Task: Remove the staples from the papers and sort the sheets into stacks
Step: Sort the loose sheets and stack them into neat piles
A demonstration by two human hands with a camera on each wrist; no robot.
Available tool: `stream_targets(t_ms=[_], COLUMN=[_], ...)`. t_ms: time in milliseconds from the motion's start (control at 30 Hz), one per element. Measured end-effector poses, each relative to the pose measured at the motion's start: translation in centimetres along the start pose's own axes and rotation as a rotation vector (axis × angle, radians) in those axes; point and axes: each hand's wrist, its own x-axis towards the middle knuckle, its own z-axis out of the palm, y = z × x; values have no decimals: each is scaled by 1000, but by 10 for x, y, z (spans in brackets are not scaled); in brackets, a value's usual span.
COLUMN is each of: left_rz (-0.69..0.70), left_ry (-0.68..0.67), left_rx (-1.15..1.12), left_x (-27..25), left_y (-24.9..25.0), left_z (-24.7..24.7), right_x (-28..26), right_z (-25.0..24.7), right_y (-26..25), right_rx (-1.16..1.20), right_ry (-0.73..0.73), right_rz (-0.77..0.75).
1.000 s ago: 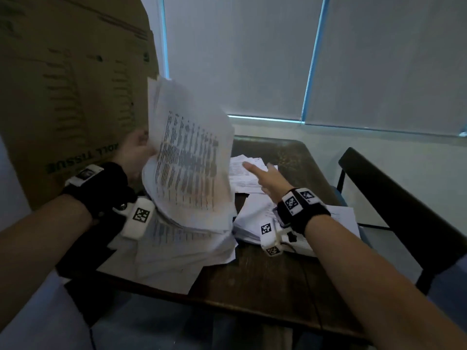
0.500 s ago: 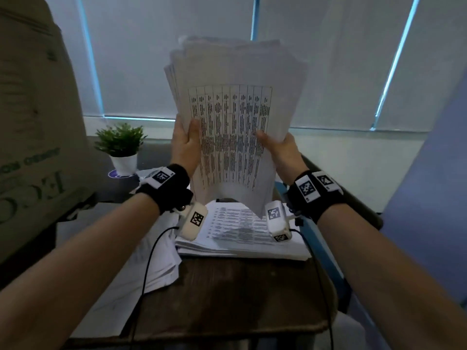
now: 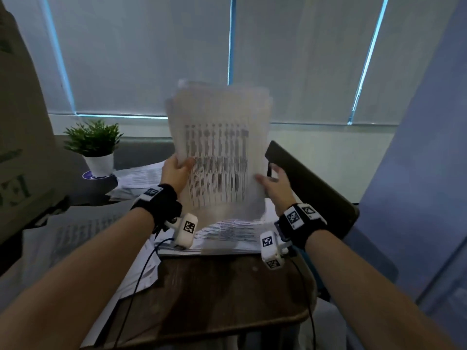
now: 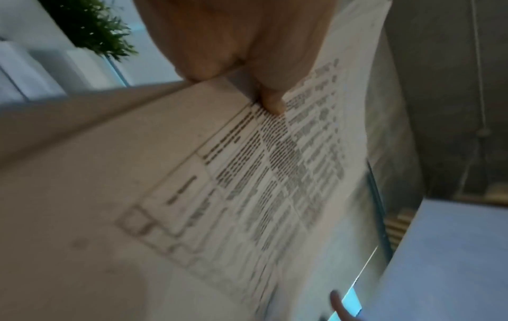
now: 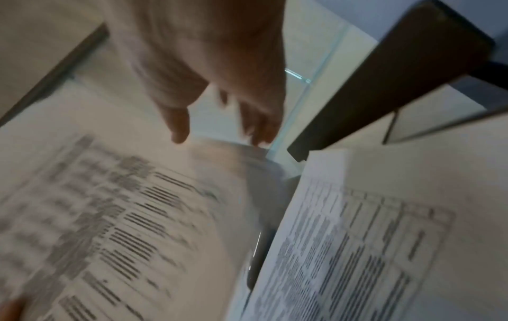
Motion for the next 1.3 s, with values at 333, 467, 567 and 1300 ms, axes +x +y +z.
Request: stream_targets(t_ms=[333,467,567,1300], left_rz=[-288,-197,-122,-124], left_ry=[-64,-52,-144,-9], left_rx=[-597,-455,-174,-198], left_x=[-14,8,11,-20], left_y=[-8,-13,-14,-40], left_z=[2,-47,-59,-20], right_x=[-11,9,12,2], right_z=[0,-42,-54,-74], right_y=[-22,-26,-38,5], right_rx=[242,159,163,51], right_ry=[-161,-52,-89,-219], right_rz=[215,44,-52,82])
